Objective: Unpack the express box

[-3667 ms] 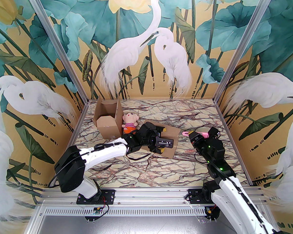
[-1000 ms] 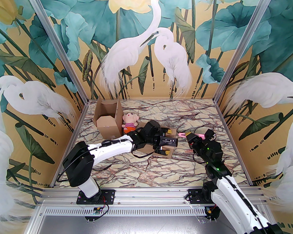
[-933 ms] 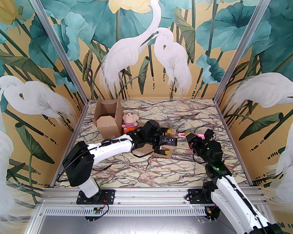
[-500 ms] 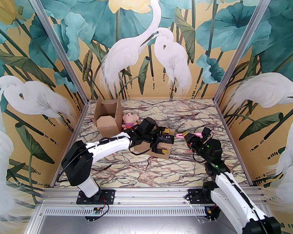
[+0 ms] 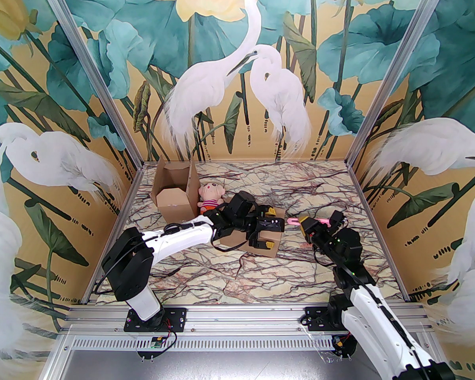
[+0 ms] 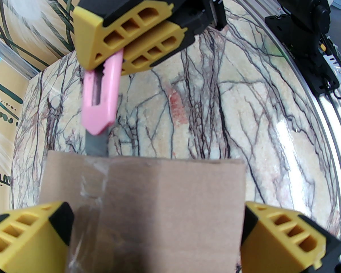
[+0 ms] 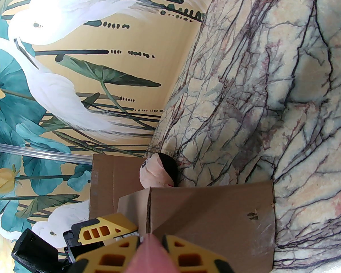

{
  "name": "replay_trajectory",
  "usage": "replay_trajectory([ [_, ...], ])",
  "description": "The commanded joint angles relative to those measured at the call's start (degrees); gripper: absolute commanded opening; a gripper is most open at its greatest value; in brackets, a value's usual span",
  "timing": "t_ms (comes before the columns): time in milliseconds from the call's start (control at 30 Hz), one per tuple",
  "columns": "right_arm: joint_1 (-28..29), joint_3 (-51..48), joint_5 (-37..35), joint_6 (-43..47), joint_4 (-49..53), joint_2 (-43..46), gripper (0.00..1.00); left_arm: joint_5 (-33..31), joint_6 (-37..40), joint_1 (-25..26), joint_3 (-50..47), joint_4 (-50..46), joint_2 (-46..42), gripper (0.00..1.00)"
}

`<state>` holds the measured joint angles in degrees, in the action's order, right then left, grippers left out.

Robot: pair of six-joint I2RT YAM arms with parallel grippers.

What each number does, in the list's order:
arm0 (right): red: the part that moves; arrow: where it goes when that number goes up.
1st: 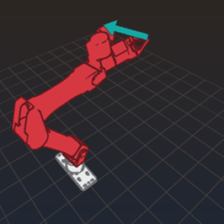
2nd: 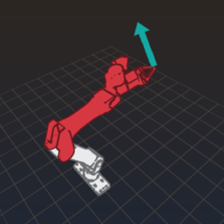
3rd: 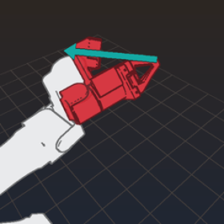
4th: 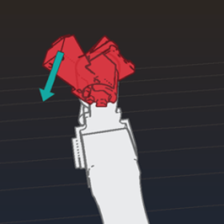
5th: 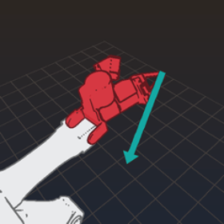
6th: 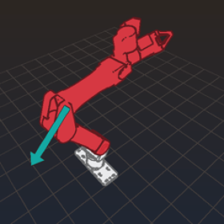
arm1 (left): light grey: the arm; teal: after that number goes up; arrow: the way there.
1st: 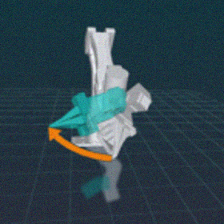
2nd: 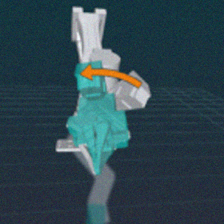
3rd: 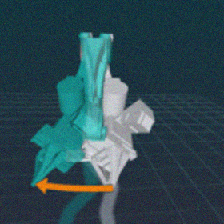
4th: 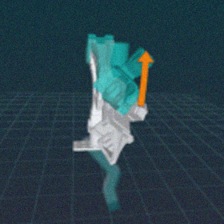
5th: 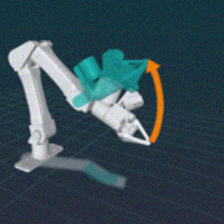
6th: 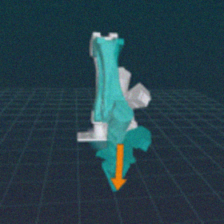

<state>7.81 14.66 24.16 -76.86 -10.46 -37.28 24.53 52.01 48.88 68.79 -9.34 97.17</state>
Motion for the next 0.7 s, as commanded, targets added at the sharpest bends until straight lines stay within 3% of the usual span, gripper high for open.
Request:
replay_trajectory([
  [0,1.57,-1.39,11.51,-2.47,4.40,0.59,0.00,-11.60,-2.11,-1.82,3.19,8.90,2.09,1.00],
  [367,1.55,3.01,7.97,-5.14,5.23,-2.77,0.00,-5.16,4.74,-0.27,-0.06,7.09,1.02,1.00],
  [533,1.52,3.79,5.01,-6.54,7.01,-1.15,0.00,-6.39,4.79,-0.19,-0.68,7.73,0.64,1.00],
  [667,1.59,5.83,5.95,-1.58,10.69,-0.24,0.00,-7.25,3.75,-0.57,0.63,7.34,1.31,1.00],
])
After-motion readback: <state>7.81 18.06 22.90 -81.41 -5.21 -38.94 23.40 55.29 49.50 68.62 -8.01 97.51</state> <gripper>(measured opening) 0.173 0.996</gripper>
